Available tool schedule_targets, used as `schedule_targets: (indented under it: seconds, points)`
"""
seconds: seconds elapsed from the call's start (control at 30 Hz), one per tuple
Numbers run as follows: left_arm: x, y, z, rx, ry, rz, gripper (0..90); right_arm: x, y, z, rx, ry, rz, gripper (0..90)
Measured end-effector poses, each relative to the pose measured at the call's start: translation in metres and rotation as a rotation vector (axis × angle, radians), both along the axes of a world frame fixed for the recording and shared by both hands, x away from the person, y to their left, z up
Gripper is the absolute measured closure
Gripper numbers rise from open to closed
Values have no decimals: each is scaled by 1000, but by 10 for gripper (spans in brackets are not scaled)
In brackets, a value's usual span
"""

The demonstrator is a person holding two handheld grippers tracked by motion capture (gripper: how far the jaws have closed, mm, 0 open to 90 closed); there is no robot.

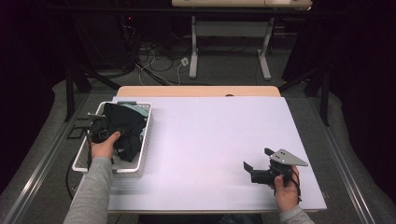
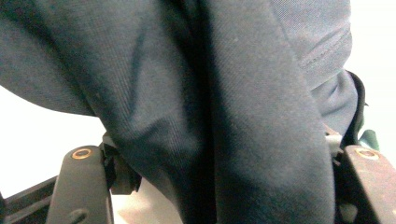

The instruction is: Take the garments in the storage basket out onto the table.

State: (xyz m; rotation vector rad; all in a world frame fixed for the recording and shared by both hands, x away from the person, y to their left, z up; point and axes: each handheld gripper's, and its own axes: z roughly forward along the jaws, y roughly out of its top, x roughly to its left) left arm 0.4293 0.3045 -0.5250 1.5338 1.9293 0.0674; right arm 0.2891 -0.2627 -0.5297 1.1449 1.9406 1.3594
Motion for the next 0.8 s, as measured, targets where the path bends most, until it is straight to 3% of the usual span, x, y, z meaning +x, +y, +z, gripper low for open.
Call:
schedule_targets:
  seconds: [0.37,0.6,0.8]
  points:
    - [-2,4,1,-54,2,5,398,1,0,-1,-8,2,5,11]
    - [-3,6,1,-52,-8,1,438,0,0,-1,-15,5,5,14]
    - [-4,8,1,-83,-6,21,483,1,1,-1,-10,7,4,17]
